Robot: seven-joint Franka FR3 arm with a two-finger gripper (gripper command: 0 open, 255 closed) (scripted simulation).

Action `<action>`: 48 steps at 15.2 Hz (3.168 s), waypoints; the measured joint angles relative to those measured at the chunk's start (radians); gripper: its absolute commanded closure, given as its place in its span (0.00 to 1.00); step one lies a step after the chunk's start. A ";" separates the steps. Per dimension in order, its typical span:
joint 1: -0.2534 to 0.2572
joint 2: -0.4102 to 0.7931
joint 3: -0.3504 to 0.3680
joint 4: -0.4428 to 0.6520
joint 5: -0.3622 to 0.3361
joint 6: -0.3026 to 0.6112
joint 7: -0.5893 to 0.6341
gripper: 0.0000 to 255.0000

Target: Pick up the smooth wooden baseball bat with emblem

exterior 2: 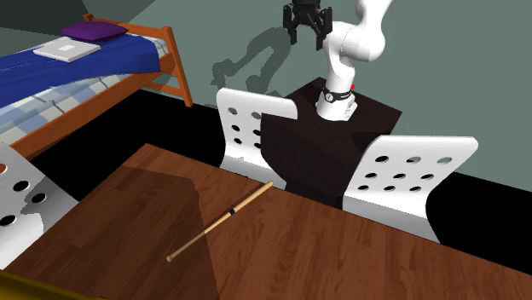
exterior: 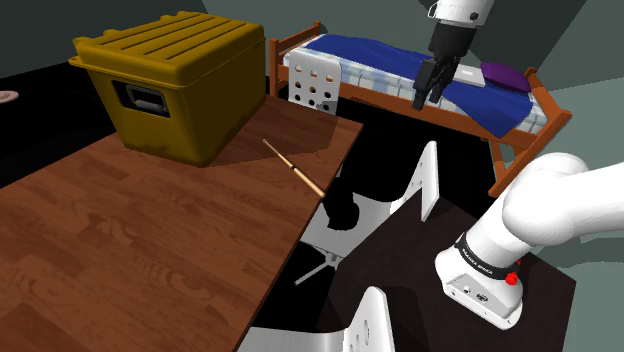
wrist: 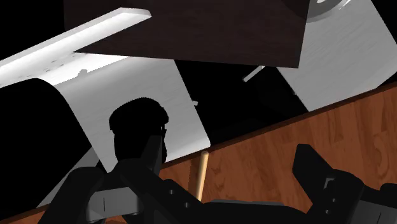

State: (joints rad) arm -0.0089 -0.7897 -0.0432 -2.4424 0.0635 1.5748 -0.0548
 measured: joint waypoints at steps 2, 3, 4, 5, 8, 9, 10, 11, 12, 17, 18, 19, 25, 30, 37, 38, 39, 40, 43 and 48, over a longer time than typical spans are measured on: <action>0.001 0.006 0.003 -0.008 0.001 0.014 0.002 0.00; 0.003 0.023 0.011 -0.019 0.005 0.043 0.009 0.00; 0.005 0.046 0.017 -0.026 0.007 0.073 0.015 0.00; 0.006 0.072 0.021 -0.029 0.007 0.104 0.017 0.00; 0.009 0.164 0.037 -0.036 0.009 0.207 0.029 0.00; 0.012 0.199 0.044 -0.035 0.011 0.242 0.036 0.00; 0.012 0.240 0.048 -0.031 0.011 0.280 0.039 0.00; 0.014 0.275 0.055 -0.036 0.012 0.322 0.046 0.00; 0.013 0.304 0.057 -0.037 0.009 0.353 0.047 0.00; 0.020 0.487 0.085 -0.006 0.003 0.512 0.083 0.00; 0.020 0.527 0.090 0.011 0.000 0.536 0.091 0.00; 0.017 0.558 0.090 0.018 -0.006 0.561 0.091 0.00; 0.020 0.798 0.105 0.124 -0.043 0.701 0.140 0.00; 0.031 1.000 0.106 0.257 -0.083 0.774 0.189 0.00; 0.055 1.275 0.086 0.479 -0.134 0.830 0.240 0.00; 0.055 1.313 0.082 0.522 -0.138 0.826 0.241 0.00; 0.060 1.361 0.078 0.567 -0.143 0.831 0.248 0.00; 0.068 1.404 0.076 0.618 -0.147 0.822 0.257 0.00; 0.079 1.530 0.065 0.750 -0.158 0.817 0.269 0.00; 0.084 1.631 0.057 0.842 -0.163 0.826 0.276 0.00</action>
State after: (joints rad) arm 0.0756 0.8409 0.0143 -1.6007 -0.0995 2.4013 0.2216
